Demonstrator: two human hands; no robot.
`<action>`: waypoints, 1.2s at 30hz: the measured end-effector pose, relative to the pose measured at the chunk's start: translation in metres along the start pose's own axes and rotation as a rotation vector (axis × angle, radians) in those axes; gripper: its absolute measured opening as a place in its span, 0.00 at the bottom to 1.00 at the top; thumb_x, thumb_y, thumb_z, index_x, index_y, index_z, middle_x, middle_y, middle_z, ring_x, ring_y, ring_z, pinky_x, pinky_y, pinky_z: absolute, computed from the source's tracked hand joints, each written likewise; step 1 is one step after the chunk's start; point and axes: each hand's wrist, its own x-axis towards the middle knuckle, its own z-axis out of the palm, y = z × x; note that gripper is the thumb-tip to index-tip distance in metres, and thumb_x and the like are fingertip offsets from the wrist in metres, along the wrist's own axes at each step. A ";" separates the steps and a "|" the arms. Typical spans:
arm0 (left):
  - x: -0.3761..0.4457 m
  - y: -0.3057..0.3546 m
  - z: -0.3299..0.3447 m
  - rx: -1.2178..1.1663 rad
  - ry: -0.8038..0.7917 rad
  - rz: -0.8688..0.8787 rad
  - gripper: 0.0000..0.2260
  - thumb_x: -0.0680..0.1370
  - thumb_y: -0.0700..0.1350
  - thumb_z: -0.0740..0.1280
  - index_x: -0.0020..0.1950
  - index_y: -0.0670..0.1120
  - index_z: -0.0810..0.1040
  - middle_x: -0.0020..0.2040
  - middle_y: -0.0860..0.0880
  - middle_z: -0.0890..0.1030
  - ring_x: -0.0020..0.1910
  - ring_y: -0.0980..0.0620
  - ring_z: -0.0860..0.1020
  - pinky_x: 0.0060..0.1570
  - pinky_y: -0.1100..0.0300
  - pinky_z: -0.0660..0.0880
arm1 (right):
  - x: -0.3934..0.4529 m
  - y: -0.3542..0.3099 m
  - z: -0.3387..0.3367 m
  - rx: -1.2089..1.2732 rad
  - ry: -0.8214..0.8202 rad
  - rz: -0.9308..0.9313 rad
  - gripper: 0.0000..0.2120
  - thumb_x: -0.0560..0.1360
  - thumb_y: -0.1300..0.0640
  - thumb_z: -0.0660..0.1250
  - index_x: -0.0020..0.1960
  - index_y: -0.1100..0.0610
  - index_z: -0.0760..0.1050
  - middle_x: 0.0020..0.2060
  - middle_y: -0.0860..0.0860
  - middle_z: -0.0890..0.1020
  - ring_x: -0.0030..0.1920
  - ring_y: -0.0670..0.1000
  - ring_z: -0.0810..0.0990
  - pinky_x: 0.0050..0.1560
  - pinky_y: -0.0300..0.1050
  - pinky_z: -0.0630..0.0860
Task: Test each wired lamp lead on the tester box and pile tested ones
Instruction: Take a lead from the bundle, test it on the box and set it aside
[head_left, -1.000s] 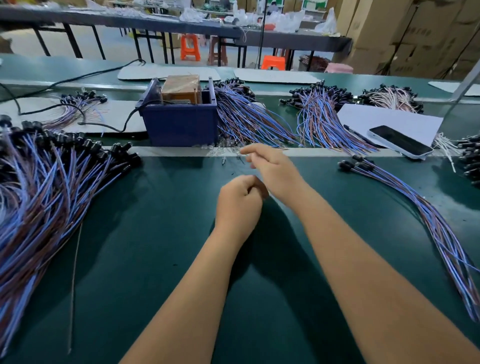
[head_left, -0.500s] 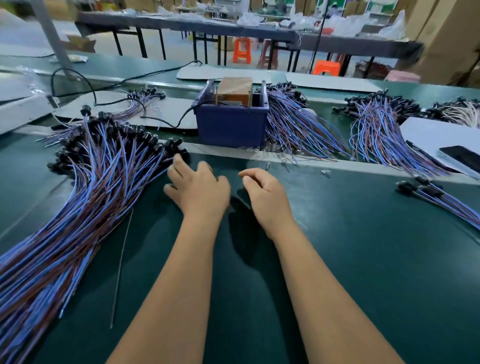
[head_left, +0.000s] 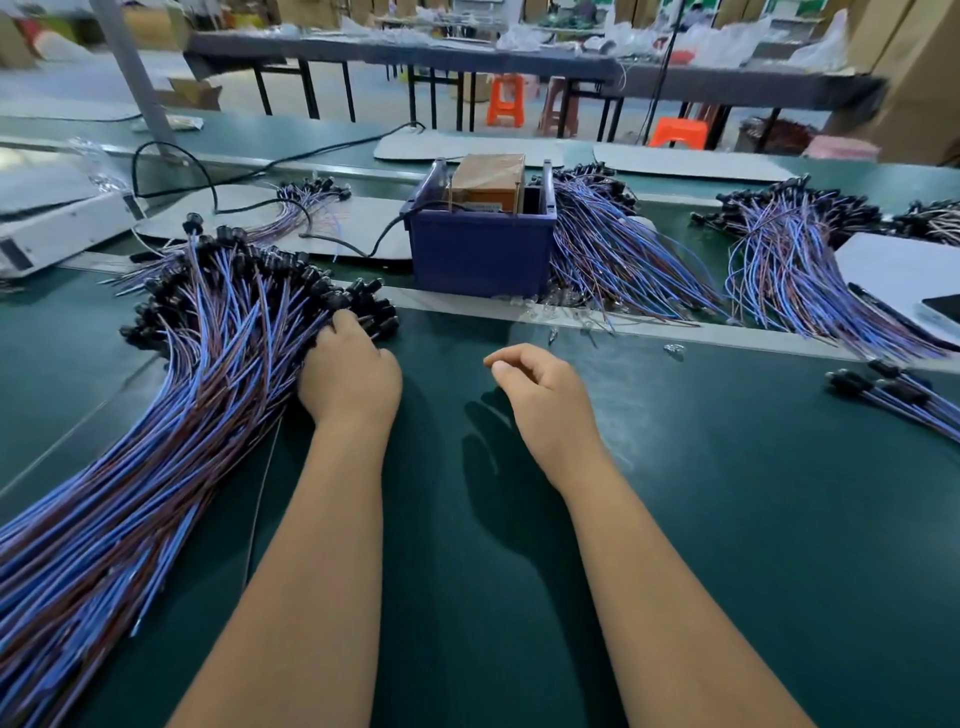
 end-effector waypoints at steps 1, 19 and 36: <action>0.001 0.000 0.001 0.021 -0.002 0.006 0.15 0.79 0.41 0.61 0.66 0.41 0.68 0.61 0.36 0.75 0.57 0.34 0.74 0.45 0.46 0.69 | 0.000 0.000 0.000 -0.007 -0.003 0.000 0.07 0.79 0.57 0.62 0.48 0.53 0.80 0.36 0.43 0.77 0.35 0.40 0.72 0.35 0.28 0.66; 0.006 0.003 0.007 0.190 -0.120 0.027 0.23 0.81 0.48 0.55 0.77 0.52 0.63 0.69 0.38 0.71 0.67 0.37 0.69 0.63 0.46 0.64 | -0.001 0.000 0.002 -0.034 -0.010 -0.002 0.08 0.78 0.57 0.63 0.46 0.51 0.80 0.39 0.43 0.80 0.38 0.39 0.75 0.37 0.28 0.69; 0.001 0.003 0.006 0.005 0.026 0.120 0.09 0.82 0.46 0.59 0.56 0.43 0.75 0.54 0.41 0.80 0.54 0.38 0.76 0.51 0.49 0.70 | -0.001 0.000 0.003 -0.057 0.002 -0.025 0.08 0.78 0.57 0.62 0.45 0.50 0.79 0.33 0.42 0.77 0.35 0.40 0.74 0.34 0.29 0.68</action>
